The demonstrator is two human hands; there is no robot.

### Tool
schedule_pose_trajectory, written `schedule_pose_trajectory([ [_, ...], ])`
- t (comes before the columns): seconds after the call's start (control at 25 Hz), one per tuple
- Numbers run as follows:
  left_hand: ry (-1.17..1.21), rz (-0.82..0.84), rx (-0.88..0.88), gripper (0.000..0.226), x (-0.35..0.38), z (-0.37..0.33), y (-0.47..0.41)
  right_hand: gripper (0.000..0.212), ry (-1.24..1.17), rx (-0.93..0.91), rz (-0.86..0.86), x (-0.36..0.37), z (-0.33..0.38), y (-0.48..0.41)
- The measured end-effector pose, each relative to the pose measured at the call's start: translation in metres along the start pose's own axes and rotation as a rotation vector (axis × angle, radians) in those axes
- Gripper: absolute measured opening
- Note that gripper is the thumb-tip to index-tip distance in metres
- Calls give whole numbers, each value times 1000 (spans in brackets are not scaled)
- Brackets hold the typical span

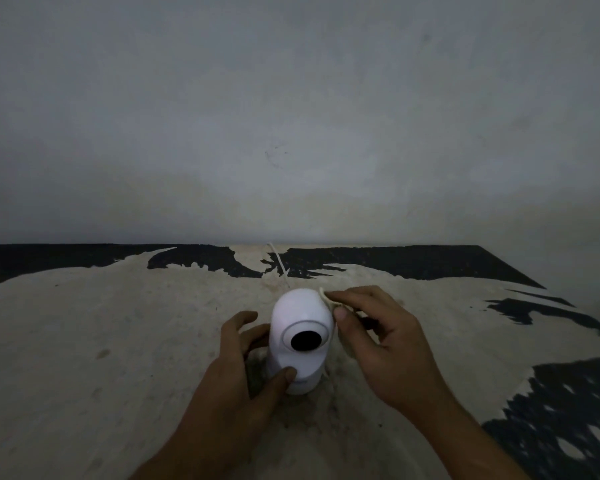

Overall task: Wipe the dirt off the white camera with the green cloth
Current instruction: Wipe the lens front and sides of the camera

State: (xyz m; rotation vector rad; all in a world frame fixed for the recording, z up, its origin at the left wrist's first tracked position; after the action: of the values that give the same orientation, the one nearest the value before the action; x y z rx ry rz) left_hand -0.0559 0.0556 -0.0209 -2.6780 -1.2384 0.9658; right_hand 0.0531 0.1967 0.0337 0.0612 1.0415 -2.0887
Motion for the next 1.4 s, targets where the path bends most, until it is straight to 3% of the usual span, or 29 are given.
schedule_pose_trajectory([
  [0.16, -18, -10, -4, 77, -1, -4, 2, 21, 40, -126, 57, -2, 9, 2],
  [0.4, -28, -18, -24, 75, -2, -10, 2, 25, 491, -393, 313, 18, 23, 13],
  [1.04, -63, -29, -24, 74, -1, -10, 2, 17, 521, -382, 181, 0, 21, 9],
  [1.28, -52, -32, -23, 76, -2, -10, 2, 28, 564, -462, 5, 19, 26, 18],
  [1.4, -6, -9, -20, 78, -2, -10, 2, 33, 658, -494, 51, 38, 31, 23],
])
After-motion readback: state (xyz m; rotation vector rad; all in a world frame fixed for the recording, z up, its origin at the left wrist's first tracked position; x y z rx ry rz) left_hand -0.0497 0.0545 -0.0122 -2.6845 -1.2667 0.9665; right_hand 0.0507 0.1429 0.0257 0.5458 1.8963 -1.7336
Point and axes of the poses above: each hand's wrist, its own y-axis away from the middle knuckle, its own x-axis out of the palm, z = x × y, the point moved 4 cm from there along -y, towards the middle knuckle, and after that the axes turned 11 degrees about -y, right-handed, at the moved point
